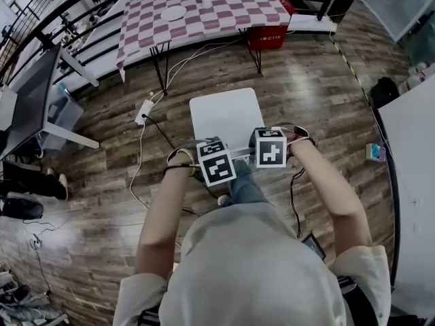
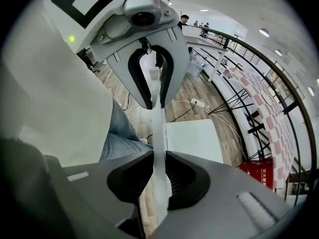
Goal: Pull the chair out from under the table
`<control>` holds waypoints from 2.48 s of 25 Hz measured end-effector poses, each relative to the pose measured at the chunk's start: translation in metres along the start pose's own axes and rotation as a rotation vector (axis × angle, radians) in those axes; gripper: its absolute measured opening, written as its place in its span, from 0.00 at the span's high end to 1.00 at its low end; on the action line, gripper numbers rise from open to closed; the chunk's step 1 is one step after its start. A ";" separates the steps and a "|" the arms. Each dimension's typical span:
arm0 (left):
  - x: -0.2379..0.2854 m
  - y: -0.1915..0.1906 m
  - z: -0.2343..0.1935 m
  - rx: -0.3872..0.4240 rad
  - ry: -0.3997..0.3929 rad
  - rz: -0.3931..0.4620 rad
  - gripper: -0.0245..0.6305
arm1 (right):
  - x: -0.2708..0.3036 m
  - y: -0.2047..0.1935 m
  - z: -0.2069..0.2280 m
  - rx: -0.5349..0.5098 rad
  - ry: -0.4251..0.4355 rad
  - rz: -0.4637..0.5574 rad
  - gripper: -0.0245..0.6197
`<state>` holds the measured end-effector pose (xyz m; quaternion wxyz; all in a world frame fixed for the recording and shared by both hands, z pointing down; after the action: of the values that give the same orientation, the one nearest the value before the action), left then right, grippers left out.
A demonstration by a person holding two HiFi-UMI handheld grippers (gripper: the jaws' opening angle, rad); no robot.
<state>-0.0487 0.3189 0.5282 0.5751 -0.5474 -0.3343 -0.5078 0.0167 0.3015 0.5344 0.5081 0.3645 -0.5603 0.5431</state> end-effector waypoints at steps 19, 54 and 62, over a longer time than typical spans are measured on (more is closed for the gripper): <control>-0.032 0.001 -0.038 -0.214 0.233 0.217 0.95 | -0.027 0.014 0.021 0.186 -0.219 0.235 0.96; -0.079 0.014 -0.047 -0.881 0.563 0.820 0.95 | -0.092 0.021 0.011 0.746 -0.712 1.034 0.96; -0.077 0.010 -0.043 -0.891 0.557 0.819 0.95 | -0.093 0.027 0.008 0.748 -0.708 1.054 0.97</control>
<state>-0.0664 0.2929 0.4448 0.5053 -0.6637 0.3035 -0.4605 0.0094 0.2839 0.4386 -0.1896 0.3494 -0.5689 0.7199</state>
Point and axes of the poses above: the fingertips, and each gripper's own axes: x forward along the fingers, z to its right, y out of its top, the point moved 3 cm from there along -x, backward along the fingers, and after that the axes turned 7 degrees about y, right-handed, at the moved point
